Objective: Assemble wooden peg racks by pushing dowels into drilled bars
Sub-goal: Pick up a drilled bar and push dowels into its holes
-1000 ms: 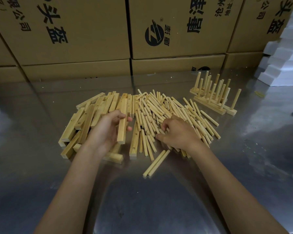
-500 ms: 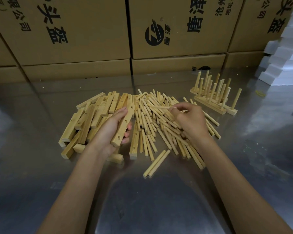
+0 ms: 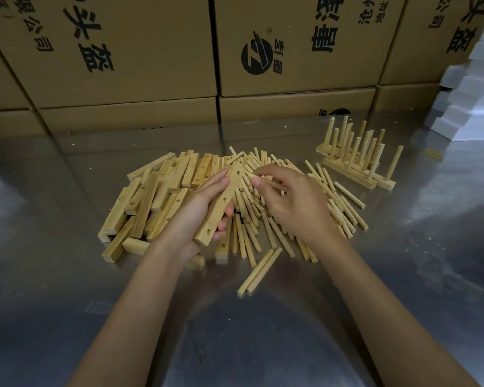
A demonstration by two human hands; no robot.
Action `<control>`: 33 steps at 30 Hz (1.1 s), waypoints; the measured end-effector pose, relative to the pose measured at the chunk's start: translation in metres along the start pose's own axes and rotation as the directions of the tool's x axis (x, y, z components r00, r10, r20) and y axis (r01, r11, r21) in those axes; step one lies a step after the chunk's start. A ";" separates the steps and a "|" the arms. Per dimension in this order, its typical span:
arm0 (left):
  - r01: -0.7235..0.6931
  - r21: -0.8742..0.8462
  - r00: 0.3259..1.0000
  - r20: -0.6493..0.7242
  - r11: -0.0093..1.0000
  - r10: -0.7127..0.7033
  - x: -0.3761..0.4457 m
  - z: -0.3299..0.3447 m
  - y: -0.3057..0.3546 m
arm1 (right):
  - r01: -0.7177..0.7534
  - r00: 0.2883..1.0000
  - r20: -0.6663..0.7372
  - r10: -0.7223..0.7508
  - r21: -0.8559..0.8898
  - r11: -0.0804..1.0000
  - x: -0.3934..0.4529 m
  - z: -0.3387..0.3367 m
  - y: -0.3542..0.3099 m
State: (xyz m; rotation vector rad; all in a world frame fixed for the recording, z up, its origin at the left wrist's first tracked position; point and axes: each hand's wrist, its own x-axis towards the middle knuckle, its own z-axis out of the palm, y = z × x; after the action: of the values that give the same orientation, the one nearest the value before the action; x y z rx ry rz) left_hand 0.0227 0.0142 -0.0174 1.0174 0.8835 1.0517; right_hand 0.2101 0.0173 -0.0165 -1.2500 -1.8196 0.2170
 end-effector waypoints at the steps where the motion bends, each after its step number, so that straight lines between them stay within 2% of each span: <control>1: -0.003 0.024 1.000 0.012 1.000 0.002 0.000 0.001 0.000 | 0.038 0.999 -0.009 -0.039 -0.087 0.995 -0.001 0.002 -0.003; 9: -0.055 0.281 0.998 -0.025 0.958 0.065 -0.004 0.007 -0.001 | 0.100 0.995 0.021 -0.098 -0.250 0.963 -0.001 0.001 -0.006; 13: -0.102 0.395 0.988 -0.065 0.913 0.138 -0.006 0.012 -0.003 | 0.129 0.992 0.025 -0.126 -0.267 0.955 -0.001 -0.002 -0.009; 16: -0.131 0.435 0.981 -0.071 0.891 0.179 -0.006 0.013 -0.004 | 0.161 0.987 0.054 -0.152 -0.293 0.943 -0.002 -0.003 -0.009; 20: -0.132 0.449 0.985 -0.042 0.884 0.168 -0.005 0.013 -0.006 | 0.143 0.990 0.057 -0.132 -0.273 0.951 -0.002 -0.004 -0.009; 23: -0.143 0.457 0.985 -0.019 0.878 0.170 -0.005 0.012 -0.007 | 0.043 0.999 0.038 -0.037 -0.198 0.979 -0.002 -0.001 -0.005; 26: -0.160 0.464 0.983 -0.003 0.871 0.182 -0.004 0.012 -0.007 | -0.146 0.989 0.048 0.143 0.072 0.987 -0.001 0.001 -0.003; 30: -0.182 0.527 0.980 0.026 0.830 0.198 -0.003 0.011 -0.007 | -0.392 0.919 0.203 0.338 0.364 0.845 0.002 0.000 -0.002; 33: -0.188 0.591 0.980 0.058 0.785 0.192 -0.003 0.009 -0.006 | -0.609 0.786 0.445 0.429 0.439 0.660 0.005 -0.007 0.003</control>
State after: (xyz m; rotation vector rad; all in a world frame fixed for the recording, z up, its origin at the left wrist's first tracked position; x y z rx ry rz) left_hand 0.0315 0.0083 -0.0201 1.6631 1.1714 0.9566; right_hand 0.2171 0.0201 -0.0113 -1.3114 -1.4010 1.2601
